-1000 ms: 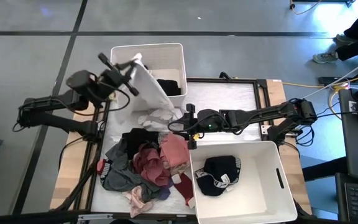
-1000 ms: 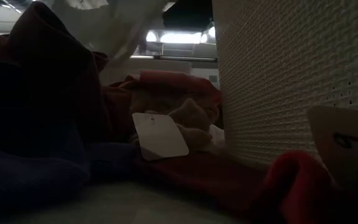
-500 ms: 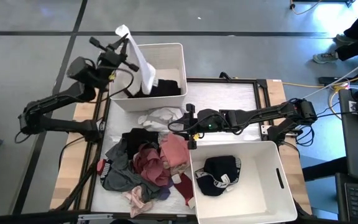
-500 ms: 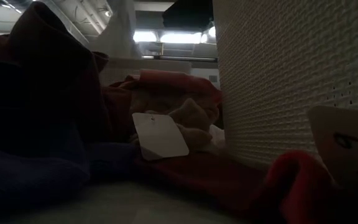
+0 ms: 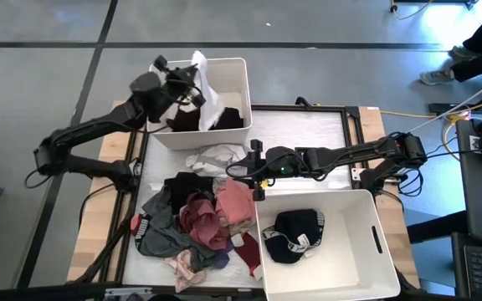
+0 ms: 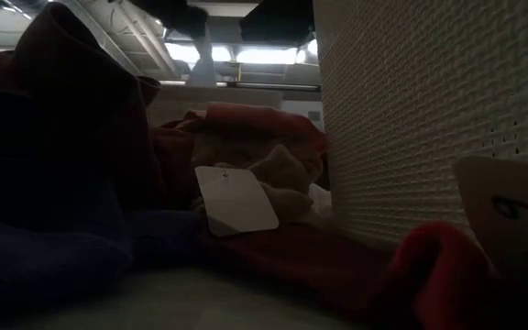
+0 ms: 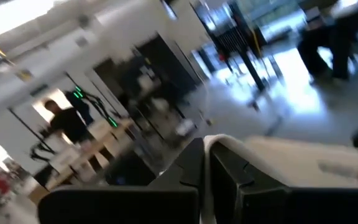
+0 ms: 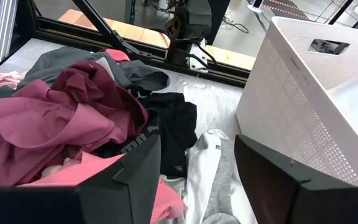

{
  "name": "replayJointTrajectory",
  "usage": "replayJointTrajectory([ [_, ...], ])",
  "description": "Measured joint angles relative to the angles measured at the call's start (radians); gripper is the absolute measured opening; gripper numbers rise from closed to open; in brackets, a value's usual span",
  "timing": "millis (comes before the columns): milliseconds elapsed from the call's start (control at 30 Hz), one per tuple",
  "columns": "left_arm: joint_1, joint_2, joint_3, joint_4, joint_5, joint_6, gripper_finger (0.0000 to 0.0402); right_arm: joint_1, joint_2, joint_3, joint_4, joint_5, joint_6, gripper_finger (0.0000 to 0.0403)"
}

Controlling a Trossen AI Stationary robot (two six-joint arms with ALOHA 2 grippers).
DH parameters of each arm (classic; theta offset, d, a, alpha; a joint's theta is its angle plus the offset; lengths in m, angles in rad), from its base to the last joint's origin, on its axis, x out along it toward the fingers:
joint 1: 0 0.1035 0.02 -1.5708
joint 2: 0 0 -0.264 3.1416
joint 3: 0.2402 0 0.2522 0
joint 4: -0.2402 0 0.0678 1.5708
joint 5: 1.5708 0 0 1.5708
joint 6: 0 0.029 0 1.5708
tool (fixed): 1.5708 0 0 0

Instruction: Sort clothes

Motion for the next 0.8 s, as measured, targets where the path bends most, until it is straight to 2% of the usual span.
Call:
replayJointTrajectory([
  [133,0.0,0.028,0.0,-0.116,0.0,-0.053,0.0045,0.0,0.0,0.0,0.0,0.0,0.0,0.0207],
  [467,-0.002,0.03,0.013,-0.419,0.0,-0.212,0.016,0.0,0.0,0.0,0.0,0.0,0.0,0.0207],
  [633,-0.011,0.011,0.107,-0.563,-0.001,-0.258,0.0188,0.0,-0.001,0.0,0.0,0.001,0.0,0.0207],
  [800,-0.063,-0.028,0.221,-0.715,0.01,-0.348,0.0194,0.0,-0.001,0.0,-0.001,0.001,0.0,0.0207],
])
